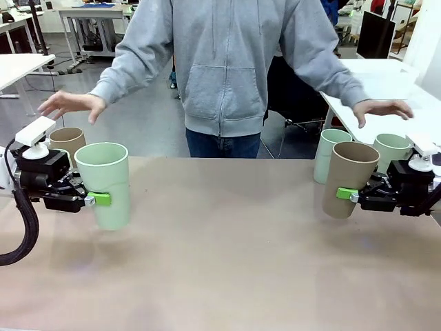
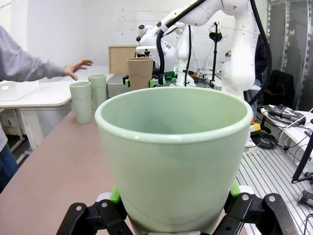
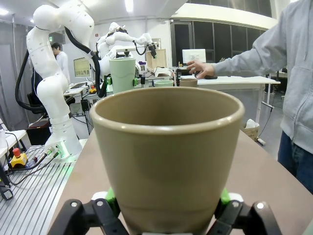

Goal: Stack the cups and store them in the basket.
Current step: Place the stack of Reusable plastic cups into the Pantry Basket.

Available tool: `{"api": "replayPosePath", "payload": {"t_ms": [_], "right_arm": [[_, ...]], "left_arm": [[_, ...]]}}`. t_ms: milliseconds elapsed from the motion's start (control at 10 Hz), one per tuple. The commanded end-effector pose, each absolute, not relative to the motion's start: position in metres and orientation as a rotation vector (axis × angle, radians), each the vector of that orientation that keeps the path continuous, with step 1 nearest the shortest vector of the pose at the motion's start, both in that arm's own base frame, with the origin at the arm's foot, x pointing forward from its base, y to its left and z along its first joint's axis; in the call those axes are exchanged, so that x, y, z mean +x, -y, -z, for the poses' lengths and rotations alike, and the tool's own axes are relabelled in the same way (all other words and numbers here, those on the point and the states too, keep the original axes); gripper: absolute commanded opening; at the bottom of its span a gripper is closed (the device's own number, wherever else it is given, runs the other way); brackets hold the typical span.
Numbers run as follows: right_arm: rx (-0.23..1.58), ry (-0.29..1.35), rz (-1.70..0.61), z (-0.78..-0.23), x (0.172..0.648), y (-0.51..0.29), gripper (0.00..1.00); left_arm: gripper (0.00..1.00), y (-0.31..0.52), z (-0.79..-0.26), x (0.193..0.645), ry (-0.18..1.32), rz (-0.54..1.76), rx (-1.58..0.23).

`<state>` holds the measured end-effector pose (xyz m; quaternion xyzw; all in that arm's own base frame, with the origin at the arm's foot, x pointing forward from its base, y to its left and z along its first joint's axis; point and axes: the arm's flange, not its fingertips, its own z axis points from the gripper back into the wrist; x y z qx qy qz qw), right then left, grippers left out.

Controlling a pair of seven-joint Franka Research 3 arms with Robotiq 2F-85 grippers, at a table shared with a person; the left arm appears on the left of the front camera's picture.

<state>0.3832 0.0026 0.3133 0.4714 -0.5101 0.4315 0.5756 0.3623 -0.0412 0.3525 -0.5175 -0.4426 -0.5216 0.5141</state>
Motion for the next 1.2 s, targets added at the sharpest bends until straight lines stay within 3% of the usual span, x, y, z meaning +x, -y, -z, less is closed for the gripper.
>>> {"api": "replayPosePath", "payload": {"t_ms": [0,1100], "right_arm": [[1.1,1.2,-1.015,-0.3153,0.3834,-0.0025,0.84],[1.1,1.2,-1.015,-0.3153,0.3834,-0.0025,0.84]], "left_arm": [[0.87,0.0392,-0.3545,0.3615,1.077,1.258,-1.241],[0.87,0.0392,-0.3545,0.3615,1.077,1.258,-1.241]]}}
